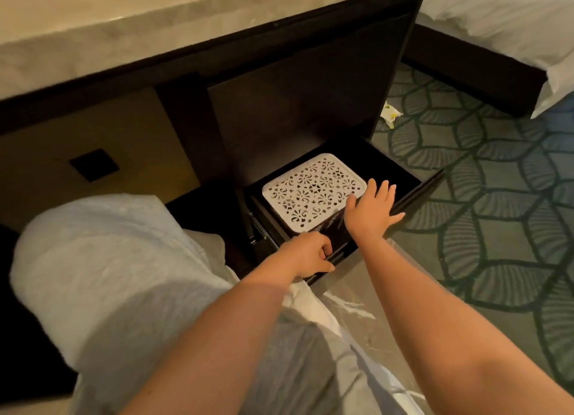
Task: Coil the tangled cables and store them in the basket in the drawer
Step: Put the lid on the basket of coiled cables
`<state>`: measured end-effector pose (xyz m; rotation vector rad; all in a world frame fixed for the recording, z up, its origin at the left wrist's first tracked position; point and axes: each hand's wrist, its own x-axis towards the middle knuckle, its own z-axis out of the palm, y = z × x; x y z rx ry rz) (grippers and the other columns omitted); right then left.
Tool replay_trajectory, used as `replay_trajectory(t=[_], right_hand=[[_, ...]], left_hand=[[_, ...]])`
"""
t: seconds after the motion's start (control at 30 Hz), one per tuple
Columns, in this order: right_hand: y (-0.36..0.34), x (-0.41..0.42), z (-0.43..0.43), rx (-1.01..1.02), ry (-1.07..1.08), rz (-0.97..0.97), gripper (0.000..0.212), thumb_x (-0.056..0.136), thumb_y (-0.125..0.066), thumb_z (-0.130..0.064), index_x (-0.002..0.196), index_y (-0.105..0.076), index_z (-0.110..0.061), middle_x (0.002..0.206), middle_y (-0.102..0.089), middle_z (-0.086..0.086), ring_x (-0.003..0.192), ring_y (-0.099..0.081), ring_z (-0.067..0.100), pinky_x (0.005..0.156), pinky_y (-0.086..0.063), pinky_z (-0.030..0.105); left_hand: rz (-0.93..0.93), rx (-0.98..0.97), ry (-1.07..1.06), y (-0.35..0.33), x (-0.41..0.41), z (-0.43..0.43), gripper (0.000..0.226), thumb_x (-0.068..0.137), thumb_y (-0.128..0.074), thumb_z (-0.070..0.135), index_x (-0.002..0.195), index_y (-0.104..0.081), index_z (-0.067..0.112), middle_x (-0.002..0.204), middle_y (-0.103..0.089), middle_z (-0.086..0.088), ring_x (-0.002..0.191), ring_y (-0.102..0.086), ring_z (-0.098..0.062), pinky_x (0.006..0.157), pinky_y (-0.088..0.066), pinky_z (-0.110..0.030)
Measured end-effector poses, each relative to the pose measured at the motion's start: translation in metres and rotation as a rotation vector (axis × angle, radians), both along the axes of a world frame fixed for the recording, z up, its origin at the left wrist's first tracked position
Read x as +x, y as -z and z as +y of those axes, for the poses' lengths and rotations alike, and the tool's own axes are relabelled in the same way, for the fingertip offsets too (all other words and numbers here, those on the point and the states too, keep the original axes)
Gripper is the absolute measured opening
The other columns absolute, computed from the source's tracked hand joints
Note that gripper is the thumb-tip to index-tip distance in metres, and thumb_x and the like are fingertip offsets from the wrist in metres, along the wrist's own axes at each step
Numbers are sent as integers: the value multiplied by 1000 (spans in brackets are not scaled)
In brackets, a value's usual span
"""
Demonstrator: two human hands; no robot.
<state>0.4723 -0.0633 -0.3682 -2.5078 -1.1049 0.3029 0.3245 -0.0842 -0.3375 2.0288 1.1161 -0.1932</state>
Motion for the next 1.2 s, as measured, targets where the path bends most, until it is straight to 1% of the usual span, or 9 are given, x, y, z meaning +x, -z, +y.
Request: replay_trajectory(t=[0.17,0.27,0.4,0.47,0.53,0.67,0.8,0.97,1.2], right_hand=[[-1,-8,22,156,-53,103,64,99,-41,-32,151,-10,-13,159,5,8,146,10,22,112,-4,62],[7,-13,20,297,-60,222,71,98,-45,-27,151,-2,-7,158,12,12,146,8,25,115,-9,48],[12,-35,17,307,50,614,76,100,-41,-33,149,9,-3,158,15,12,146,6,23,115,-6,29],[13,-46,23,250,101,780,75,100,-37,-37,149,13,-8,159,9,9,146,-4,27,116,-10,36],[13,-52,33,233,133,859,74,101,-34,-39,148,17,-14,160,5,7,145,-13,31,117,-16,44],[12,-56,54,216,131,888,73,101,-32,-38,148,19,-15,159,7,5,144,-14,33,117,-16,45],[14,-62,73,208,104,899,72,102,-31,-39,148,19,-14,159,9,5,145,-12,32,117,-14,45],[17,-67,98,225,97,973,68,103,-25,-37,147,21,-14,159,11,5,145,-11,30,118,-14,43],[18,-74,127,313,153,1227,74,93,-17,-64,147,20,-28,160,8,-5,146,-10,25,117,-17,52]], left_hand=[[172,169,-87,-4,-12,26,33,87,-64,44,107,-58,19,109,-63,-1,102,-58,-23,84,-45,-36],[256,215,-185,-10,-17,38,41,86,-63,49,110,-57,17,112,-62,-4,104,-57,-27,84,-42,-38],[383,258,-398,-18,-27,50,75,76,-63,66,125,-48,12,124,-55,-7,114,-53,-28,87,-41,-39],[423,227,-519,-17,-30,56,101,68,-65,72,139,-34,7,137,-45,-10,126,-45,-30,96,-40,-43],[460,204,-606,-15,-30,60,113,64,-66,75,142,-25,4,141,-37,-12,130,-39,-32,100,-37,-47],[423,156,-783,-11,-27,67,118,65,-68,71,144,-15,1,147,-29,-16,134,-34,-35,105,-31,-54],[256,85,-997,-4,-33,73,116,66,-74,62,144,-12,3,149,-29,-16,133,-37,-35,101,-36,-51],[244,182,-840,0,-56,85,120,71,-75,56,149,3,9,150,-28,-13,132,-38,-33,98,-40,-44],[310,349,-786,12,-70,98,105,81,-64,57,150,-2,8,141,-45,-9,122,-52,-28,89,-47,-38]])
